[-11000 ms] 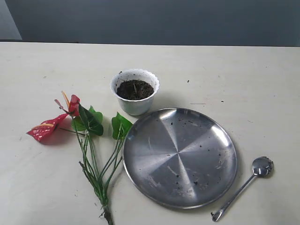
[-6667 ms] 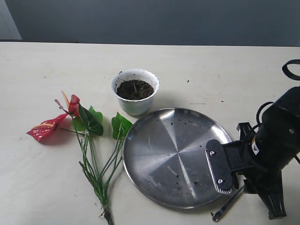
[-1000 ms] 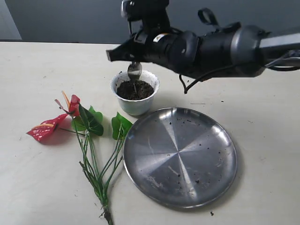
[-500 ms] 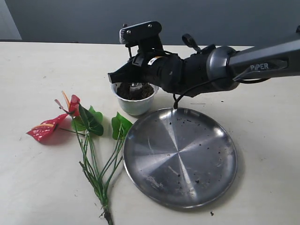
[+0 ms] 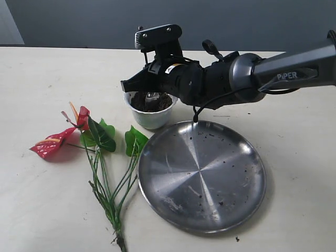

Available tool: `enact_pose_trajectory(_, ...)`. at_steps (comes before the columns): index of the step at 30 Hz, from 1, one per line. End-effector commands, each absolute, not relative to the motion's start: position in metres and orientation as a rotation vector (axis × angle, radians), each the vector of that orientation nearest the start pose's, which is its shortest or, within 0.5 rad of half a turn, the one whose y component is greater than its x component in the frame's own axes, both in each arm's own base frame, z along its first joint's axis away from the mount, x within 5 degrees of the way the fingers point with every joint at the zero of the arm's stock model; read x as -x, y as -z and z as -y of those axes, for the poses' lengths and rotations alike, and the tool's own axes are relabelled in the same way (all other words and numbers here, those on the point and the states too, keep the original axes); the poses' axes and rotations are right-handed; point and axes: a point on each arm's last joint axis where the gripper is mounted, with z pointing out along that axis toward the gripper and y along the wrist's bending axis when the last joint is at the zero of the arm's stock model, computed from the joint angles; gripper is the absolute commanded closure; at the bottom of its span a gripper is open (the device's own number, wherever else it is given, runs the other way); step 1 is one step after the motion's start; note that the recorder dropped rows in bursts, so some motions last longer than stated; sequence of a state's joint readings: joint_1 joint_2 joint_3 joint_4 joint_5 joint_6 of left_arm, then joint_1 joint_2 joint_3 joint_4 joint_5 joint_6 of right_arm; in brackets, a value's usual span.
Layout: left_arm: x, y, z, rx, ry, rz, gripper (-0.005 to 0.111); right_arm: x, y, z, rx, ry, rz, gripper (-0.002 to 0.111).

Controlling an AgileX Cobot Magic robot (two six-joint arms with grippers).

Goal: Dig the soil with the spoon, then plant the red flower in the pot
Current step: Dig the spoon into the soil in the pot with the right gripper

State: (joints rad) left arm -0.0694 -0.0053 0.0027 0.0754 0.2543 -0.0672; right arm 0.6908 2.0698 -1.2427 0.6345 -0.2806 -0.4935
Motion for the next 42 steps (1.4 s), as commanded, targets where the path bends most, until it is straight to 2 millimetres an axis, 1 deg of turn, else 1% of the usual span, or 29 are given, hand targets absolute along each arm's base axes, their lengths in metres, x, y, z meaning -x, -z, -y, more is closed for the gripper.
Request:
enact_pose_trajectory(1,-0.055,-0.191,0.002,-0.053,0.037,-1.728,0.105,-0.35,-0.154,-0.272,0.517,-0.342,-2.079,0.109)
enact_pose_trajectory(4,-0.055,-0.191,0.002,-0.053,0.037,-1.728,0.105,-0.348,-0.179,-0.271,0.498,-0.363,-2.026,0.109)
enact_pose_trajectory(6,-0.055,-0.191,0.002,-0.053,0.037,-1.728,0.105,-0.346,-0.2,-0.269,0.485,-0.377,-1.976,0.109)
enact_pose_trajectory(9,-0.055,-0.191,0.002,-0.053,0.037,-1.728,0.105,-0.342,-0.228,-0.266,0.517,-0.376,-1.891,0.109)
enact_pose_trajectory(12,-0.055,-0.191,0.002,-0.053,0.037,-1.728,0.105,-0.338,-0.251,-0.262,0.508,-0.382,-1.827,0.109)
enact_pose_trajectory(14,-0.055,-0.191,0.002,-0.053,0.037,-1.728,0.105,-0.336,-0.259,-0.26,0.497,-0.386,-1.803,0.109)
enact_pose_trajectory(17,-0.055,-0.191,0.002,-0.053,0.037,-1.728,0.105,-0.334,-0.267,-0.259,0.501,-0.386,-1.782,0.109)
enact_pose_trajectory(20,-0.055,-0.191,0.002,-0.053,0.037,-1.728,0.105,-0.334,-0.268,-0.259,0.502,-0.387,-1.781,0.109)
enact_pose_trajectory(23,-0.055,-0.191,0.002,-0.053,0.037,-1.728,0.105,-0.334,-0.263,-0.259,0.505,-0.383,-1.791,0.109)
enact_pose_trajectory(26,-0.055,-0.191,0.002,-0.053,0.037,-1.728,0.105,-0.336,-0.25,-0.261,0.518,-0.372,-1.823,0.109)
enact_pose_trajectory(29,-0.055,-0.191,0.002,-0.053,0.037,-1.728,0.105,-0.34,-0.23,-0.264,0.538,-0.36,-1.869,0.109)
enact_pose_trajectory(33,-0.055,-0.191,0.002,-0.053,0.037,-1.728,0.105,-0.347,-0.199,-0.268,0.552,-0.327,-1.919,0.109)
enact_pose_trajectory(38,-0.055,-0.191,0.002,-0.053,0.037,-1.728,0.105,-0.348,-0.163,-0.271,0.591,-0.314,-2.02,0.109)
enact_pose_trajectory(41,-0.055,-0.191,0.002,-0.053,0.037,-1.728,0.105,-0.348,-0.147,-0.272,0.601,-0.307,-2.062,0.109)
enact_pose_trajectory(42,-0.055,-0.191,0.002,-0.053,0.037,-1.728,0.105,-0.348,-0.147,-0.272,0.595,-0.309,-2.066,0.109)
